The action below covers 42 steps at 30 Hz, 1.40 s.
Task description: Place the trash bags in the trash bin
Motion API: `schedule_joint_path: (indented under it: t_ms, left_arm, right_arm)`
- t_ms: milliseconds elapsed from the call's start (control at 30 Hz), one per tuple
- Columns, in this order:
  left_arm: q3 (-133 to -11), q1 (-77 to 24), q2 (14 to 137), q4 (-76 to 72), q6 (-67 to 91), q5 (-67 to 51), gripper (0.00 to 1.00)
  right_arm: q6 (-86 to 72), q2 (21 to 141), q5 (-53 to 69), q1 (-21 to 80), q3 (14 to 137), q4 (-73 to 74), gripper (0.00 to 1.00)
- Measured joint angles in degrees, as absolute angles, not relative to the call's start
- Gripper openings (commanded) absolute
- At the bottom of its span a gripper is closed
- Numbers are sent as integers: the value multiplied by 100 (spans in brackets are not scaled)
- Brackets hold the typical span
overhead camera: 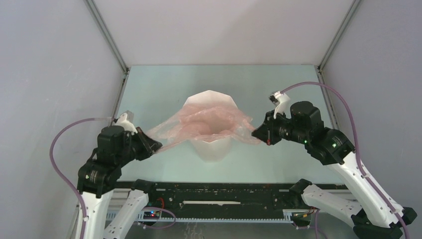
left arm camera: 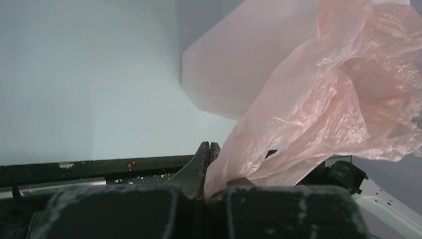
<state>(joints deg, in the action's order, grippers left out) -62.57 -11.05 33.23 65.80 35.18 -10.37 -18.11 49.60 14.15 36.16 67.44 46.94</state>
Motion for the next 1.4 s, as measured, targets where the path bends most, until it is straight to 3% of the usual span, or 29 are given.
schedule_joint_path:
  t_ms: [333, 567, 667, 800, 900, 1100, 1200, 1400]
  left_arm:
    - [-5671, -1105, 3312, 6917, 3653, -1022, 0]
    - [-5645, -1105, 3817, 6451, 3621, -871, 2]
    - [-5706, -1100, 4327, 6110, 3592, -897, 10]
    - [-5754, -1094, 4611, 5811, 3487, -969, 38]
    - [-5883, -1094, 4421, 5802, 3380, -1033, 53]
    - [-6305, -1094, 3712, 6237, 3197, -1050, 83]
    - [-6543, -1094, 3444, 6493, 3173, -961, 90]
    - [-7262, -1094, 3138, 7109, 3157, -346, 96]
  right_arm:
    - [-1658, 4521, 1081, 3575, 6130, 4751, 1]
    - [-1780, 4897, 854, 3127, 5863, 4506, 17]
    - [-1839, 5234, 958, 3079, 5863, 4202, 24]
    - [-1885, 5485, 1114, 3072, 5865, 3981, 44]
    - [-1872, 5443, 1251, 3072, 5889, 4001, 59]
    - [-1723, 5052, 1431, 3072, 6285, 4436, 73]
    - [-1656, 4794, 1426, 3072, 6709, 4716, 74]
    - [-1479, 4779, 1352, 3072, 7435, 4934, 79]
